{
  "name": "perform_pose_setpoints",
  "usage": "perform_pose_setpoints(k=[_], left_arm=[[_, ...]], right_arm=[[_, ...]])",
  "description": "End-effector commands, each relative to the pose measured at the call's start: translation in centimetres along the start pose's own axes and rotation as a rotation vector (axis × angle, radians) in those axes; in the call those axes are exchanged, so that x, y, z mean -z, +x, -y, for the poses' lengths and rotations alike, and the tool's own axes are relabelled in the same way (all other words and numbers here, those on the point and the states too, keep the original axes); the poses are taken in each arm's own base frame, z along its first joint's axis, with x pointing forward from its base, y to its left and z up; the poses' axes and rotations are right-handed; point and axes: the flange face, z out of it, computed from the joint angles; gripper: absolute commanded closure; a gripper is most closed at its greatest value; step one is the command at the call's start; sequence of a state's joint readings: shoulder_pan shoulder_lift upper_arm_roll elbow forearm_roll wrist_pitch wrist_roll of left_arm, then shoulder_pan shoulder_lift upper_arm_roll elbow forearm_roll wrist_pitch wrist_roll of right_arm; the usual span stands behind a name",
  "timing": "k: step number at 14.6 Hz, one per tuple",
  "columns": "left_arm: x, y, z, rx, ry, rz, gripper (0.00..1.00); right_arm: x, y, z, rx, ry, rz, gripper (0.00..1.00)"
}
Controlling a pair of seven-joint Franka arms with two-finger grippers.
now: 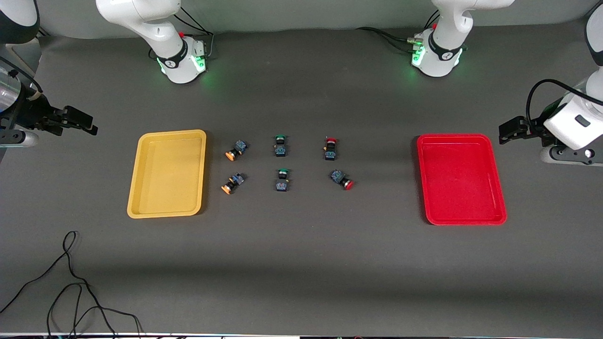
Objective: Place red and yellow buttons in trays
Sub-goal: 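Move both grippers from rest toward the buttons between the trays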
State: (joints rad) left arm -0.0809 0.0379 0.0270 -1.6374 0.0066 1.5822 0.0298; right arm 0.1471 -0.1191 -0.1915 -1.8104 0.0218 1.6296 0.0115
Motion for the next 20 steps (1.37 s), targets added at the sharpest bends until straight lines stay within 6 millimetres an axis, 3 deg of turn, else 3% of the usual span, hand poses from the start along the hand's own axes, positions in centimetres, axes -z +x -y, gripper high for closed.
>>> perform_pose_setpoints(k=[1, 7, 8, 10, 13, 15, 17, 19, 20], left_arm=[[0.5, 0.2, -0.1, -0.014, 0.005, -0.013, 0.00], [0.3, 0.2, -0.1, -0.014, 0.005, -0.012, 0.00], [0.3, 0.2, 0.0, -0.013, 0.005, -0.012, 0.00], [0.3, 0.2, 0.1, -0.011, 0.005, -0.012, 0.00], [0.3, -0.2, -0.8, -0.025, 0.002, -0.004, 0.00], [0.5, -0.8, -4.6, -0.066, -0.025, 0.004, 0.00], [-0.3, -1.9, -9.2, -0.084, -0.042, 0.022, 0.00], [-1.0, -3.1, -15.7, -0.020, -0.026, 0.029, 0.00], [-1.4, -3.8, -19.0, -0.008, -0.020, 0.032, 0.00]], right_arm=[[0.6, 0.5, 0.1, 0.004, 0.018, -0.008, 0.00], [0.8, 0.6, -0.5, 0.006, 0.006, -0.015, 0.00], [1.8, 1.0, -0.4, 0.008, 0.004, -0.039, 0.00], [1.9, 1.6, 0.2, 0.007, -0.010, -0.044, 0.00], [0.0, 4.0, 0.6, -0.101, 0.005, -0.065, 0.00], [-3.2, 6.0, 4.0, -0.150, -0.018, -0.050, 0.00], [-3.9, 6.1, 5.2, -0.159, -0.014, -0.044, 0.00], [-4.4, 5.6, 6.4, -0.236, -0.002, -0.015, 0.00], [-5.1, 5.0, 8.9, -0.306, 0.010, 0.009, 0.00]])
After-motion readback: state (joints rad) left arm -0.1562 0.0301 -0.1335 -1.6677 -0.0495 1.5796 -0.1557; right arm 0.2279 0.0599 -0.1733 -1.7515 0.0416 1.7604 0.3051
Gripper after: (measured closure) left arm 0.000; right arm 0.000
